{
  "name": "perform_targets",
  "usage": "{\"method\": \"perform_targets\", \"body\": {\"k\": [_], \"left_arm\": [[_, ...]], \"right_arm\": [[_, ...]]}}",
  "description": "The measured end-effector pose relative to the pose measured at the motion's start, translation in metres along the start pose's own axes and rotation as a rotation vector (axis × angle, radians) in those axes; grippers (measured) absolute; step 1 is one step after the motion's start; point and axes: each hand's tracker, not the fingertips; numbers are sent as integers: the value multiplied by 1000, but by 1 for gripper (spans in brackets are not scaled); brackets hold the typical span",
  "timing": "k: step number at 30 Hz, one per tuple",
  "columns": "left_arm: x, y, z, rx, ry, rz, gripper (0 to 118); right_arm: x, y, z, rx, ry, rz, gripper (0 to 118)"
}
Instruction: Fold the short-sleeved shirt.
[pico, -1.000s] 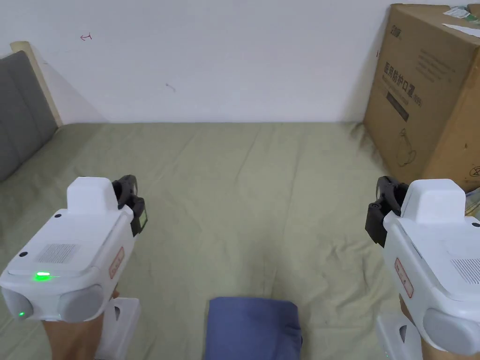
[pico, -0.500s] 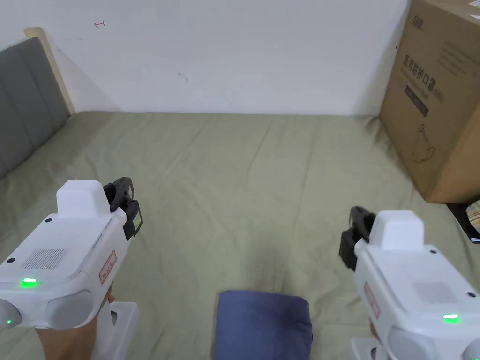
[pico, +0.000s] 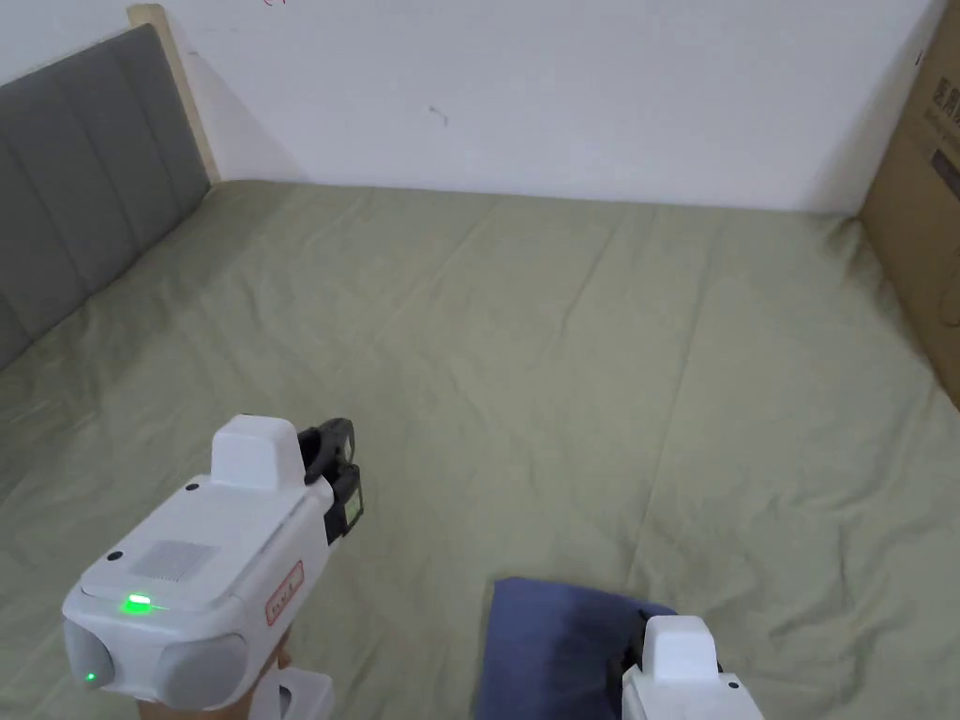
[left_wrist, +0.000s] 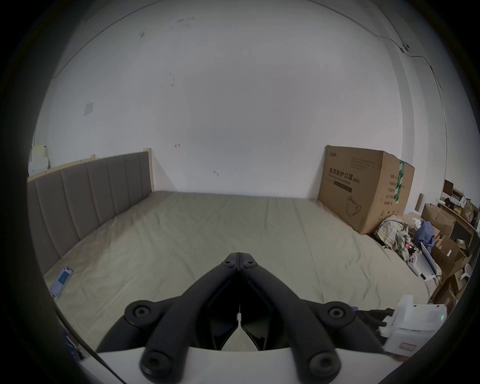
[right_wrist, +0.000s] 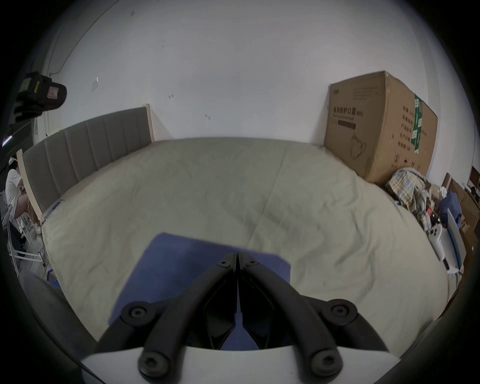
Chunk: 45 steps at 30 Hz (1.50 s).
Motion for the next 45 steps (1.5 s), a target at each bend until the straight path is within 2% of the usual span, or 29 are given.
{"method": "perform_targets", "body": {"k": [4,7,10,11,15,19,21,25,27,29,32,33,34,36,40,43,45], "left_arm": [[0,-16,-11,-70,-41,57,0],[5,-27,-21,-135,-80,99,0],[8,-43,-37,-252,-141,174,5],[9,-51,-46,-306,-160,212,11],[20,-86,-75,-520,-214,337,65],[30,-115,-95,-651,-288,372,92],[33,-127,-109,-710,-321,379,101],[33,-146,-134,-754,-321,408,101],[34,-148,-141,-806,-373,426,96],[37,-147,-144,-810,-416,404,84],[36,-149,-149,-827,-492,380,48],[36,-150,-151,-845,-520,400,41],[36,-152,-149,-870,-540,443,39],[37,-154,-148,-869,-505,446,26],[41,-151,-146,-869,-489,436,20],[43,-143,-144,-822,-465,315,15],[41,-135,-141,-803,-468,289,14]], "right_arm": [[9,-29,-25,-111,-41,-24,0],[16,-52,-38,-76,-35,-26,0],[16,-54,-43,-71,-18,71,0],[16,-50,-33,-68,-19,51,0],[21,-56,-31,-46,-2,17,0],[18,-54,-30,-46,-5,29,0],[20,-54,-30,-48,0,10,0],[20,-52,-29,-54,3,10,0],[21,-52,-28,-55,6,8,0],[21,-53,-28,-56,8,1,0],[21,-53,-28,-57,10,-4,0],[21,-52,-27,-58,11,-6,0],[22,-52,-27,-60,12,-8,0],[23,-51,-26,-61,15,-14,0],[23,-48,-26,-70,20,-21,0],[22,-30,-16,-95,23,-24,0],[24,-19,-9,-100,39,-29,0]]}}
